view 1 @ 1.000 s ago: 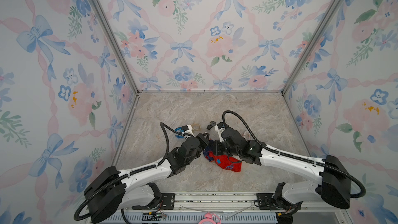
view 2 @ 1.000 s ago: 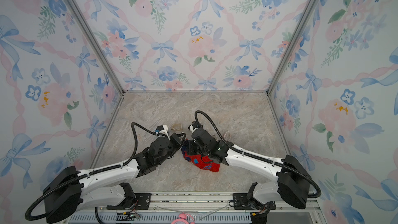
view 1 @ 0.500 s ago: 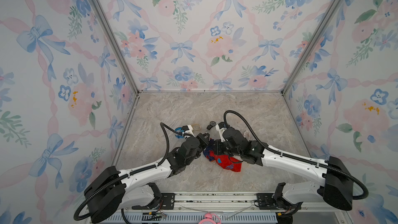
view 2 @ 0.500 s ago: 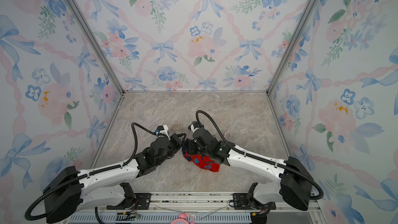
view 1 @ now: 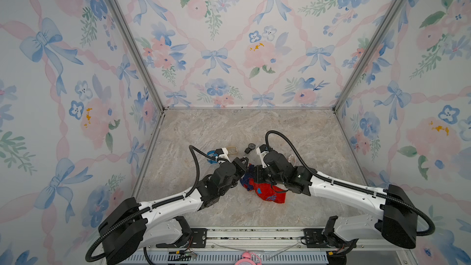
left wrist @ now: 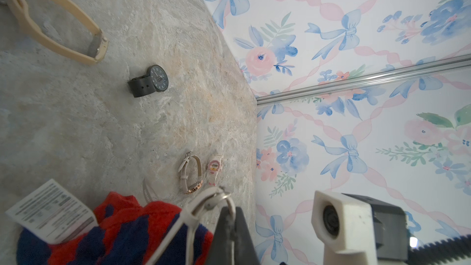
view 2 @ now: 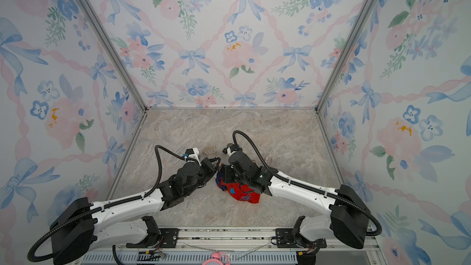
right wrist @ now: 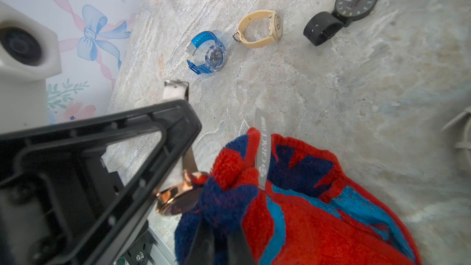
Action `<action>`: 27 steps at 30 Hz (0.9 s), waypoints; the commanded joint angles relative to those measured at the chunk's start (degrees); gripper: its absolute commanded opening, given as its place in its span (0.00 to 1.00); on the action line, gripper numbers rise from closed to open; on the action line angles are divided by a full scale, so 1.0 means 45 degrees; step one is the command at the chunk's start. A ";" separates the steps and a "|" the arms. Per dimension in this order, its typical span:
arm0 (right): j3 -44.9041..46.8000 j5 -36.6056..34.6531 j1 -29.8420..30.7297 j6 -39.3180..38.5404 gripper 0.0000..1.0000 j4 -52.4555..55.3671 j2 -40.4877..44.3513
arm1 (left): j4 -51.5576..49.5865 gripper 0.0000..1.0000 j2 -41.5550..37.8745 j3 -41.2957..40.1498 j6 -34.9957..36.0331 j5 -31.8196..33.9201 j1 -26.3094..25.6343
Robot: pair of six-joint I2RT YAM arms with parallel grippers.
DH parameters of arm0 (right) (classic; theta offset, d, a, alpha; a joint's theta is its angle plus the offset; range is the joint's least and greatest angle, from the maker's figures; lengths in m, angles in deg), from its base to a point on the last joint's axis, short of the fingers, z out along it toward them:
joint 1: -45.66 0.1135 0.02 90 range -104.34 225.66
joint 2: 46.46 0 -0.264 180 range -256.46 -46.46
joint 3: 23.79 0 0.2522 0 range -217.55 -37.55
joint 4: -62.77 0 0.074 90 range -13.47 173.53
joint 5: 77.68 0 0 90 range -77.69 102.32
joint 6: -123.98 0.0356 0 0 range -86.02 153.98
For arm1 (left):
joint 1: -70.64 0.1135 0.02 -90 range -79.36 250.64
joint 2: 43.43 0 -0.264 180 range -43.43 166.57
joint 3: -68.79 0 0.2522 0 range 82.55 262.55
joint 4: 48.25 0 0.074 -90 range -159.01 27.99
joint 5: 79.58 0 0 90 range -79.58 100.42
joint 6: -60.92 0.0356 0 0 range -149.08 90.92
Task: Wipe the watch dial
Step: Wipe the dirt from the watch dial.
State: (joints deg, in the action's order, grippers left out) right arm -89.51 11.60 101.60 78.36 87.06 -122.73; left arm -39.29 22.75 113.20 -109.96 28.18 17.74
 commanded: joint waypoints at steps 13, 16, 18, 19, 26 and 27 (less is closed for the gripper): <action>0.0143 0.0172 -0.0136 0.0158 0.00 -0.0956 -0.0058 | 0.0273 0.00 -0.0026 0.0019 -0.0059 -0.0233 -0.0096; 0.0269 0.0194 -0.0166 0.0161 0.00 -0.1069 -0.0284 | 0.0282 0.00 -0.0133 -0.0031 -0.0089 -0.0211 -0.0084; 0.0331 0.0226 -0.0224 0.0165 0.00 -0.1098 -0.0386 | 0.0284 0.00 -0.0226 -0.0060 -0.0169 -0.0227 -0.0034; 0.0367 0.0236 -0.0244 0.0177 0.00 -0.1127 -0.0405 | 0.0285 0.00 -0.0264 -0.0083 -0.0189 -0.0263 -0.0022; 0.0575 0.0113 -0.0383 0.0238 0.00 -0.0841 0.0202 | 0.0292 0.00 -0.0970 -0.0517 -0.0579 -0.0664 0.0476; 0.0574 0.0073 -0.0381 0.0241 0.00 -0.0737 0.0344 | 0.0294 0.00 -0.1107 -0.0637 -0.0698 -0.0796 0.0612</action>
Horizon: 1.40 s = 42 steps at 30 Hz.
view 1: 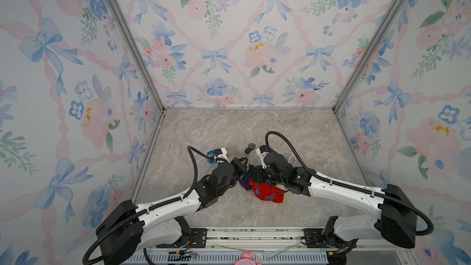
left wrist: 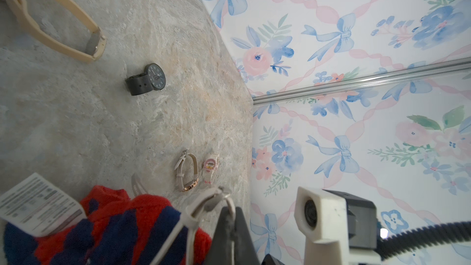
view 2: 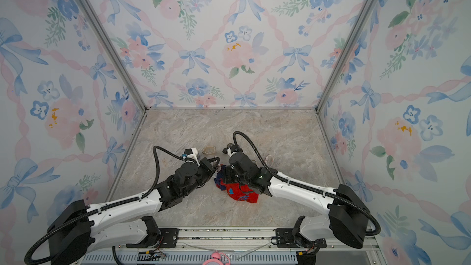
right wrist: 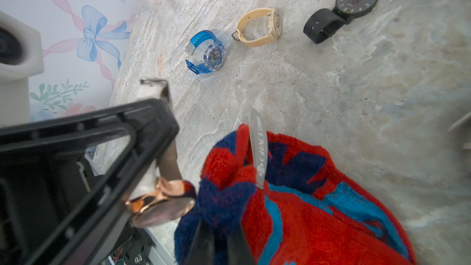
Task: Wipe the watch dial
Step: Wipe the dirt from the watch dial.
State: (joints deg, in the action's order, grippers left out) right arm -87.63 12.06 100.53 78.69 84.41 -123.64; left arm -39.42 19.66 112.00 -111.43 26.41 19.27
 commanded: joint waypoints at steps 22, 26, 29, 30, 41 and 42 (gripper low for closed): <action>-0.1352 0.0056 0.0632 -0.0222 0.00 0.0116 0.0379 | 0.1083 0.00 -0.0410 -0.1115 -0.1429 -0.3098 0.2149; -0.1527 0.0227 0.0695 -0.0202 0.00 -0.0152 -0.0212 | 0.1245 0.00 -0.0255 -0.1115 -0.1503 -0.3080 0.1998; -0.1487 0.0242 0.0697 -0.0170 0.00 -0.0371 -0.0601 | 0.1379 0.00 -0.0114 -0.1062 -0.1542 -0.3102 0.1908; -0.1459 0.0227 0.0677 -0.0173 0.00 -0.0419 -0.0718 | 0.1420 0.00 -0.0071 -0.1038 -0.1543 -0.3091 0.1869; -0.0229 0.0037 0.0013 0.0314 0.00 -0.0428 -0.0599 | 0.1640 0.00 -0.0151 -0.1134 -0.1676 -0.2930 0.1670; -0.0225 -0.0016 0.0008 0.0285 0.00 -0.0290 -0.0501 | 0.1644 0.00 -0.0183 -0.1148 -0.1686 -0.2901 0.1671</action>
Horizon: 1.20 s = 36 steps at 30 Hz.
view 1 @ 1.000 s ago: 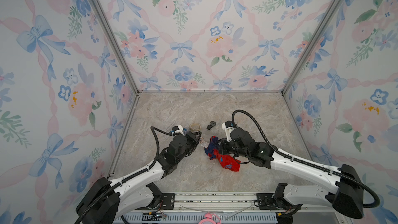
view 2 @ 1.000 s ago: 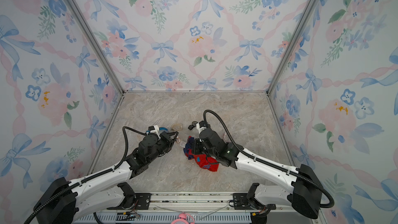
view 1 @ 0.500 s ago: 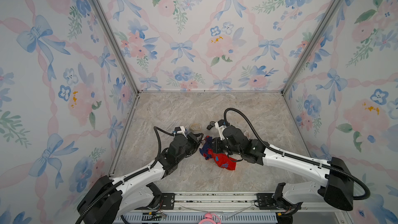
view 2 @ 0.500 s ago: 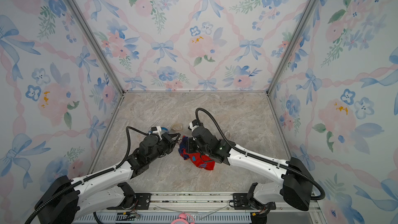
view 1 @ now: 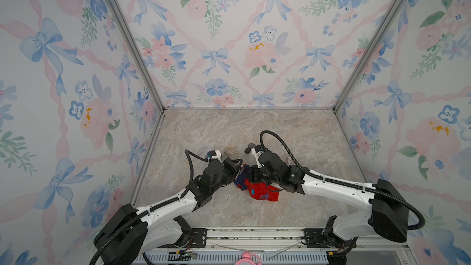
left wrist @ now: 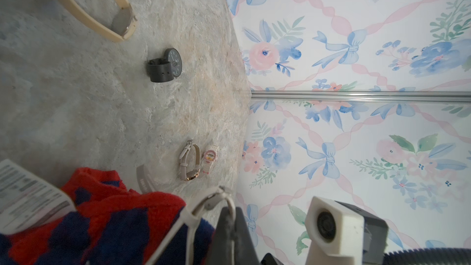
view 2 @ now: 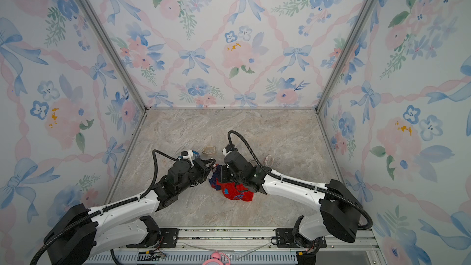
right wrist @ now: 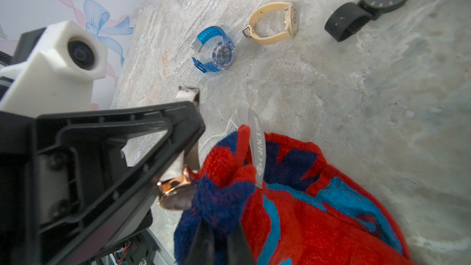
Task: Wipe the watch dial
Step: Wipe the dirt from the watch dial.
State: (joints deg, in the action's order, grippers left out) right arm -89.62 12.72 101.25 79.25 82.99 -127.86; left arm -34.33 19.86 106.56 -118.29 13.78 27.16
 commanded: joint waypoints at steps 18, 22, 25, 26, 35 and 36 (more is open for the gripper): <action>-0.0983 -0.0345 0.0570 -0.0278 0.00 0.0440 0.0223 | 0.0587 0.00 0.0092 0.0221 -0.0137 -0.0111 -0.0233; -0.0437 0.0029 0.0112 0.0051 0.00 -0.0090 -0.0178 | 0.0587 0.00 -0.0058 0.0164 -0.0195 -0.0094 -0.0259; 0.0225 0.0223 -0.0396 0.0326 0.00 -0.0186 -0.0092 | 0.0587 0.00 -0.0136 0.0158 -0.0195 -0.0096 -0.0221; 0.0392 0.0137 -0.0501 0.0364 0.00 -0.0104 0.0053 | 0.0587 0.00 -0.0158 0.0140 -0.0195 -0.0103 -0.0210; 0.0069 -0.0847 0.0146 0.0015 0.00 0.1135 0.1777 | 0.0587 0.00 -0.0096 -0.0043 -0.0195 -0.0096 -0.0141; -0.0108 -0.0834 0.0254 -0.0008 0.00 0.1133 0.1801 | 0.0607 0.00 -0.0060 -0.0028 -0.0195 -0.0090 -0.0140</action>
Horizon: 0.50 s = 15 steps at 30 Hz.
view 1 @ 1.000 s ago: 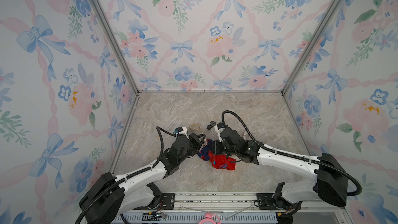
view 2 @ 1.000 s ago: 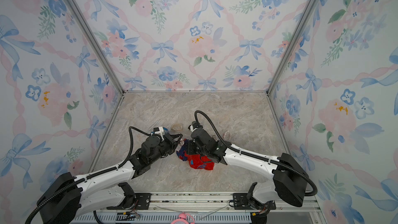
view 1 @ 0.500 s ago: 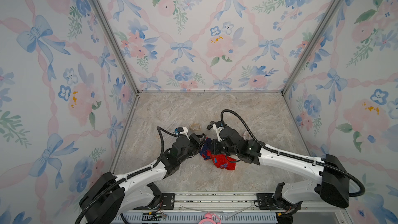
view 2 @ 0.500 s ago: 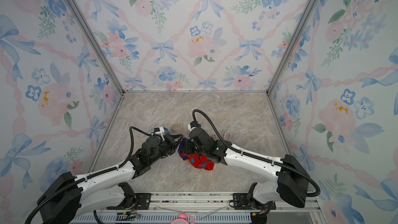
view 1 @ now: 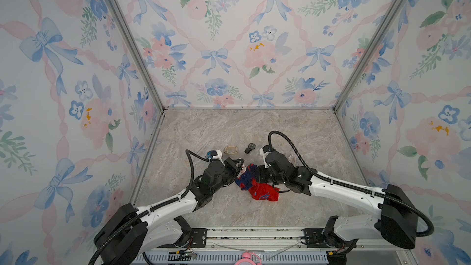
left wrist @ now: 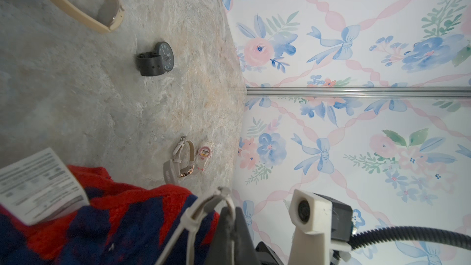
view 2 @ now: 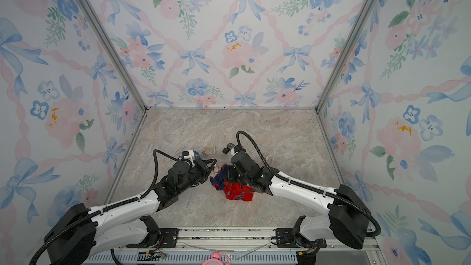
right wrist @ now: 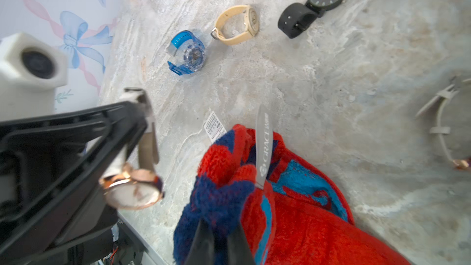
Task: Wipe the watch dial
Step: Wipe the dirt from the watch dial.
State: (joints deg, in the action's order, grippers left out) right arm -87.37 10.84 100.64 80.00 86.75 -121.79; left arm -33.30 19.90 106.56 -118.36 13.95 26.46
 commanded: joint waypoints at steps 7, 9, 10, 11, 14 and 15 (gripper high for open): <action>-0.1470 0.0215 0.0637 -0.0315 0.00 -0.0256 -0.0639 | 0.0416 0.00 0.0048 0.0133 -0.0156 -0.0203 -0.0044; -0.1527 0.0281 0.0606 -0.0343 0.00 -0.0452 -0.0989 | 0.0429 0.00 0.0031 0.0133 -0.0181 -0.0237 -0.0064; -0.1484 0.0318 0.0528 -0.0333 0.00 -0.0509 -0.1155 | 0.0434 0.00 0.0010 0.0133 -0.0181 -0.0216 -0.0069; -0.1388 0.0396 0.0405 -0.0305 0.00 -0.0598 -0.1325 | 0.0429 0.00 -0.0001 0.0135 -0.0181 -0.0218 -0.0069; -0.0672 0.0716 -0.0080 0.0114 0.00 -0.1064 -0.1515 | 0.0436 0.00 -0.0036 0.0144 -0.0201 -0.0218 -0.0064; -0.0414 0.0718 -0.0244 0.0191 0.00 -0.1107 -0.1461 | 0.0418 0.00 -0.0055 0.0153 -0.0200 -0.0218 -0.0051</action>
State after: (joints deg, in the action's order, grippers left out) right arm -91.50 12.94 101.49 79.69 84.52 -127.91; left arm -33.32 19.93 106.56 -118.33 14.43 26.46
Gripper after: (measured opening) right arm 0.065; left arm 0.050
